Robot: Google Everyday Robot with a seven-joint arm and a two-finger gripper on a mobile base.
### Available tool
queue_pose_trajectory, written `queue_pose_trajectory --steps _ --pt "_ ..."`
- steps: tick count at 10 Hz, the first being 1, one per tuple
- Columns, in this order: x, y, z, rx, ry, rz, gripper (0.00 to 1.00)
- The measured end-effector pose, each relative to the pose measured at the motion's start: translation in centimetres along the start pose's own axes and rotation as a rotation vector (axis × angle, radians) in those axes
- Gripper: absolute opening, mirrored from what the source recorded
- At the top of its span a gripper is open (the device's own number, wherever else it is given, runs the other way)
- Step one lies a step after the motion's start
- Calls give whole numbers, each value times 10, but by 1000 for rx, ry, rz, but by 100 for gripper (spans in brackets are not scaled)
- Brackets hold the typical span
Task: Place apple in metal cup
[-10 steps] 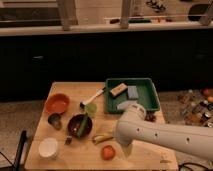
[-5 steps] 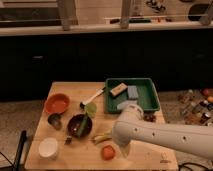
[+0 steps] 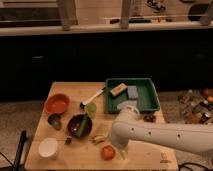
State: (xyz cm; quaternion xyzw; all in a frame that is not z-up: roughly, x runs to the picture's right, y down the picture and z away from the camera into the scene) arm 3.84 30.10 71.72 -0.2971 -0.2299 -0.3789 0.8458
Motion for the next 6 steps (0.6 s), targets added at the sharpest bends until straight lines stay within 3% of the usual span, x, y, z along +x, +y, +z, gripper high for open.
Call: queue_pose_trajectory --steps 6 --pt "-13 -8 9 -75 -101 -176 80"
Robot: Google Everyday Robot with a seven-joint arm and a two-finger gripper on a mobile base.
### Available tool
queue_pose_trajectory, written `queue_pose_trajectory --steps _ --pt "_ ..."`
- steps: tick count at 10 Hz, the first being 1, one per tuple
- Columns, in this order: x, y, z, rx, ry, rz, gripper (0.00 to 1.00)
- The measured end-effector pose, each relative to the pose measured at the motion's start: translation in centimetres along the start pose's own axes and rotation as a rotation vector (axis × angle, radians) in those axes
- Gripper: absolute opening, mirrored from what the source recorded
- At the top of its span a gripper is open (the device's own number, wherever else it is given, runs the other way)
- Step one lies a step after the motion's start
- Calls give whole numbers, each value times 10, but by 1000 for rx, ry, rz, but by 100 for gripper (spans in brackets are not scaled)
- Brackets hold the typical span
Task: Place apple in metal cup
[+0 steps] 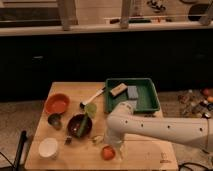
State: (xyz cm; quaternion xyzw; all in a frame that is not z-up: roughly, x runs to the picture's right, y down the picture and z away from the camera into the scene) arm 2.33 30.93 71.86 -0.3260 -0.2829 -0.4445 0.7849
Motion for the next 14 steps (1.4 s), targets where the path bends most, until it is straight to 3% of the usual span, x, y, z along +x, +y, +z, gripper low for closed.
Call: queue_pose_trajectory --steps 4,11,14 --pt "-1 -2 10 -42 -88 -65 80" --pt "-1 2 27 -124 -170 -121 79" --pt "-2 2 30 -148 -192 -148 57"
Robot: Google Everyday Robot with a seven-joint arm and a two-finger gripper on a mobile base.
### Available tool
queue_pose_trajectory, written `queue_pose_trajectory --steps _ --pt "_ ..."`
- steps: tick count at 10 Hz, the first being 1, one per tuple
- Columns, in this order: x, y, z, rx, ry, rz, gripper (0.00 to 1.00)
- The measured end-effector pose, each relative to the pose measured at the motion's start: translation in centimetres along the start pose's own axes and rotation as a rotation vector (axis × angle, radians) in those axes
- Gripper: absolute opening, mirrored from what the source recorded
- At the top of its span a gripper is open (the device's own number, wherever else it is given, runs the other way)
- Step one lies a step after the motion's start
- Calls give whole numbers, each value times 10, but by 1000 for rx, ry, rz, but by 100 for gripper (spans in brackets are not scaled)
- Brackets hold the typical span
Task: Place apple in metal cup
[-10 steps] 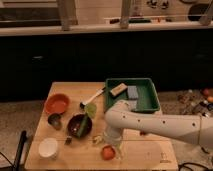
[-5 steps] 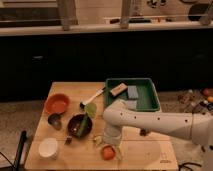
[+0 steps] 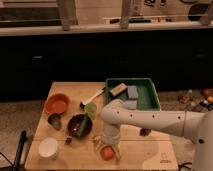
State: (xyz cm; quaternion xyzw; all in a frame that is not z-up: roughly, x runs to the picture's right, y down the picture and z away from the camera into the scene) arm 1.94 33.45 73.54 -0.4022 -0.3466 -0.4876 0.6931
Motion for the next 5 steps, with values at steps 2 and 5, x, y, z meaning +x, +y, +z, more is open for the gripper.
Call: queue_pose_trajectory --steps 2,5 --pt "0 -1 0 -10 -7 -15 36" --pt "0 -2 0 -24 -21 -37 6"
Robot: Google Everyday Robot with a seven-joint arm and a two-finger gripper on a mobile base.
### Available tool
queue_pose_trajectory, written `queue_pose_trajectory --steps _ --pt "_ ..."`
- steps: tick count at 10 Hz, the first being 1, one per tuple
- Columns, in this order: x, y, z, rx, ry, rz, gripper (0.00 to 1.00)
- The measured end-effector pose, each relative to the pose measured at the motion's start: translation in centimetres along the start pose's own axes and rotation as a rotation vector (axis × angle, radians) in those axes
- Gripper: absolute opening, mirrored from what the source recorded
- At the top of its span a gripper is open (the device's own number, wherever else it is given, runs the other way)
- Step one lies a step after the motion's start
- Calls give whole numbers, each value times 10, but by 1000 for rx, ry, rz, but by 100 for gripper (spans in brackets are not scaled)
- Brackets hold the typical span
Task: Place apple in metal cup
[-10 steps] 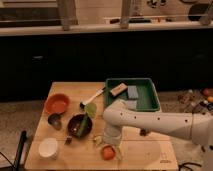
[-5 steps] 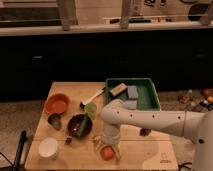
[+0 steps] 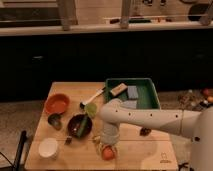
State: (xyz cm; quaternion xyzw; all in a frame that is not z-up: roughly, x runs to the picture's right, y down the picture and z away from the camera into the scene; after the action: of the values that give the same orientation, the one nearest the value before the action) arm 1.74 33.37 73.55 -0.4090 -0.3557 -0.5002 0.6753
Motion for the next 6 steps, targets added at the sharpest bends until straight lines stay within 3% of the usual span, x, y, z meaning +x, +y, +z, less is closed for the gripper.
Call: queue_pose_trajectory --steps 2,6 --pt "0 0 0 -9 -9 -12 0" --pt "2 1 -3 -23 -11 -15 0"
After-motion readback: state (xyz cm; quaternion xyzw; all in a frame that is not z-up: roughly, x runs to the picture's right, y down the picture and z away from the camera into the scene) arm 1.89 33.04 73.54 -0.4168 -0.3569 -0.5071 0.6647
